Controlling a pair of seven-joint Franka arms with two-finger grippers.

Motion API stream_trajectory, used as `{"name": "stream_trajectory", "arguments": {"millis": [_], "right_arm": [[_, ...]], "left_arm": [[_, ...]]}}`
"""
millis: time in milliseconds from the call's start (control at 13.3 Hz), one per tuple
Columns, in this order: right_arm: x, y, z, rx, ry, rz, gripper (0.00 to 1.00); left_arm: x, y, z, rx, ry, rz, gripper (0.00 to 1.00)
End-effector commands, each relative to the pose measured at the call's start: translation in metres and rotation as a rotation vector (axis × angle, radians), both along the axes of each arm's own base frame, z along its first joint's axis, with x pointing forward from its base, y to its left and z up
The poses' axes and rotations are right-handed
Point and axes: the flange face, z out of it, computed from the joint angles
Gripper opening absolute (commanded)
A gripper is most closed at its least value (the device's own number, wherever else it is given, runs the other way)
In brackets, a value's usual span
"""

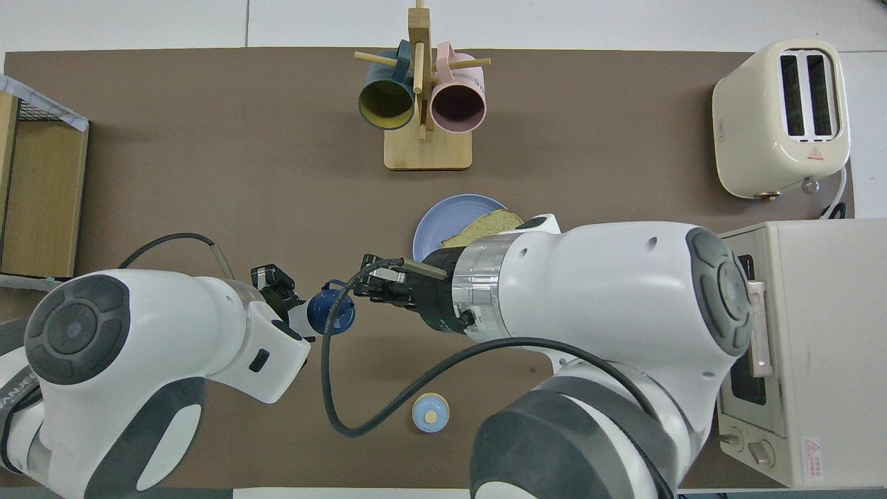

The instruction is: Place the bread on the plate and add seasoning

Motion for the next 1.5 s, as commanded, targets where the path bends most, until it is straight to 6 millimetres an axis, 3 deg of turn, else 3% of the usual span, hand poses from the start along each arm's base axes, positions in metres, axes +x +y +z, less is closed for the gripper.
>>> {"name": "stream_trajectory", "arguments": {"millis": [0, 75, 225, 301, 526, 676, 827, 1052, 1127, 1353, 1428], "right_arm": [[-0.005, -0.004, 0.000, 0.000, -0.002, 0.013, 1.00], [-0.004, -0.003, 0.000, -0.010, -0.014, 0.016, 1.00], [0.004, -0.018, -0.003, -0.196, -0.140, 0.098, 1.00], [0.014, -0.039, -0.005, -0.298, -0.150, 0.143, 1.00], [0.033, -0.090, -0.011, -0.379, -0.148, 0.245, 1.00], [0.051, -0.148, -0.005, -0.478, -0.174, 0.254, 1.00], [0.055, -0.188, 0.006, -0.540, -0.149, 0.310, 1.00], [0.061, -0.251, 0.032, -0.682, -0.032, 0.315, 1.00], [0.067, -0.276, 0.033, -0.685, 0.004, 0.306, 1.00], [0.080, -0.311, 0.016, -0.732, 0.047, 0.306, 1.00], [0.085, -0.323, 0.013, -0.728, 0.051, 0.314, 1.00]], "left_arm": [[-0.005, 0.005, 0.001, 0.003, -0.012, -0.002, 0.00], [-0.005, 0.005, 0.001, 0.003, -0.012, -0.002, 0.00], [-0.005, 0.005, 0.000, 0.003, -0.012, -0.002, 0.00], [-0.004, 0.005, 0.000, 0.004, -0.013, -0.001, 0.00], [0.005, 0.003, 0.004, 0.026, -0.042, 0.029, 0.00], [0.021, -0.004, 0.011, 0.116, -0.104, 0.065, 0.00], [0.039, -0.013, 0.014, 0.172, -0.122, 0.069, 0.00], [0.072, -0.052, 0.004, 0.304, -0.112, 0.085, 0.00], [0.076, -0.070, -0.001, 0.339, -0.117, 0.110, 0.00], [0.069, -0.121, -0.021, 0.498, -0.158, 0.119, 0.00], [0.069, -0.128, -0.020, 0.540, -0.173, 0.126, 0.00]]}}
